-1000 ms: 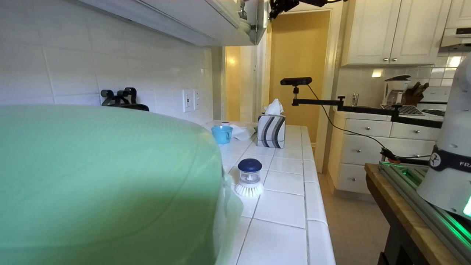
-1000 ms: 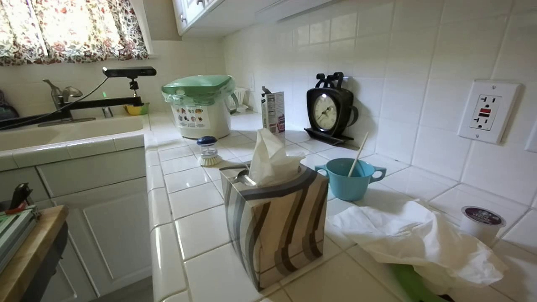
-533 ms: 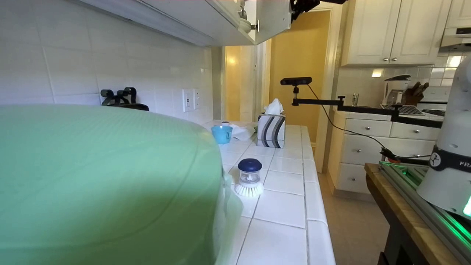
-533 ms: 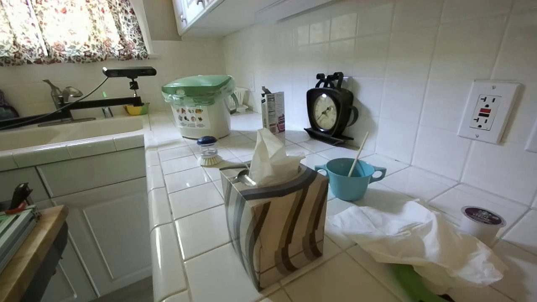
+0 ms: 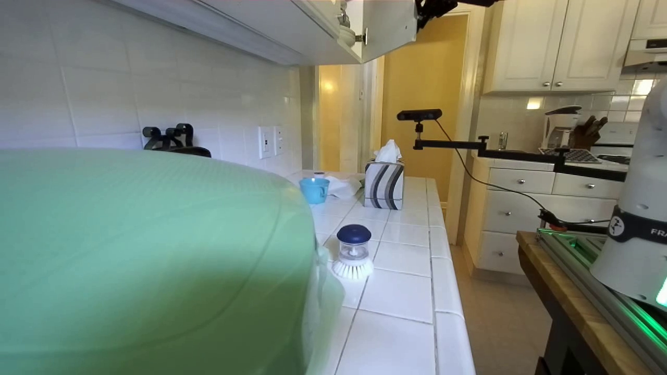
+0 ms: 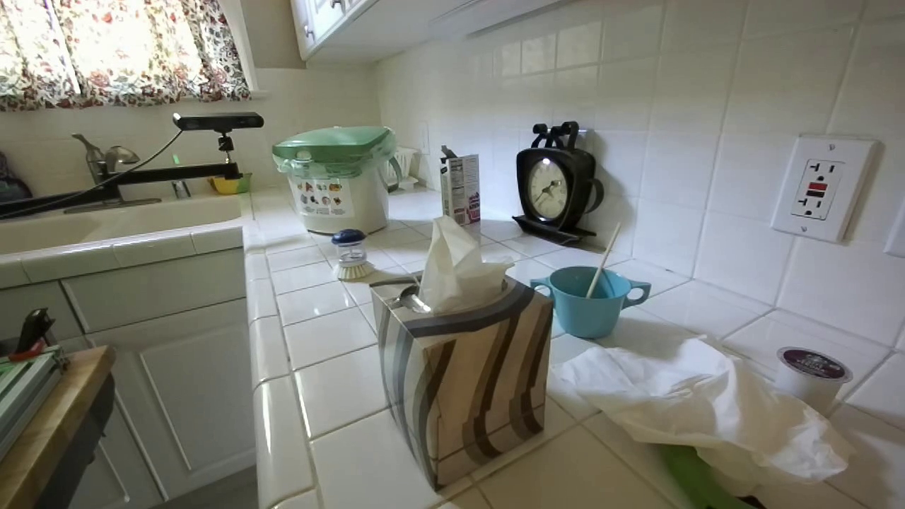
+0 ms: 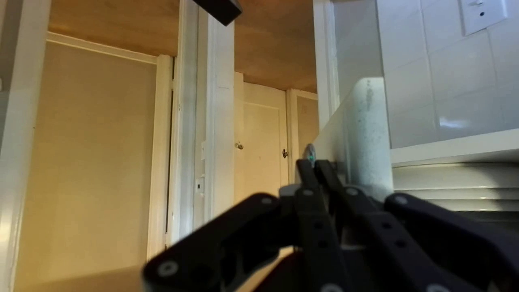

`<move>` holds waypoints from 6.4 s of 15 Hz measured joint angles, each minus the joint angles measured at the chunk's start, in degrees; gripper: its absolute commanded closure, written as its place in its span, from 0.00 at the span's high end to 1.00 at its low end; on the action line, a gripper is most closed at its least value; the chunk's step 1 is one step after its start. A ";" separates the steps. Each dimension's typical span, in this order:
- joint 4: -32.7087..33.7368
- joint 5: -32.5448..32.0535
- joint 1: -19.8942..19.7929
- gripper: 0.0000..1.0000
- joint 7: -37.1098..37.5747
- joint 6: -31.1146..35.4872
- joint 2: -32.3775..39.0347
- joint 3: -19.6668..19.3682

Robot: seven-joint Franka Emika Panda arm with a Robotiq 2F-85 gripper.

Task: Open the far right door of the cabinet

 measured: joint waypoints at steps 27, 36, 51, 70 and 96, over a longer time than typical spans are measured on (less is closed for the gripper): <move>-6.12 8.15 3.83 0.97 -16.25 4.82 -7.82 -0.34; -3.08 7.87 -2.12 1.00 -17.65 12.09 -1.59 0.50; 0.15 -2.70 -7.57 1.00 -13.08 -0.38 -2.82 3.88; 0.29 -13.17 -2.51 1.00 -8.64 -13.61 -4.98 -2.95; 9.36 47.29 24.72 1.00 -49.04 -29.78 -4.09 -4.43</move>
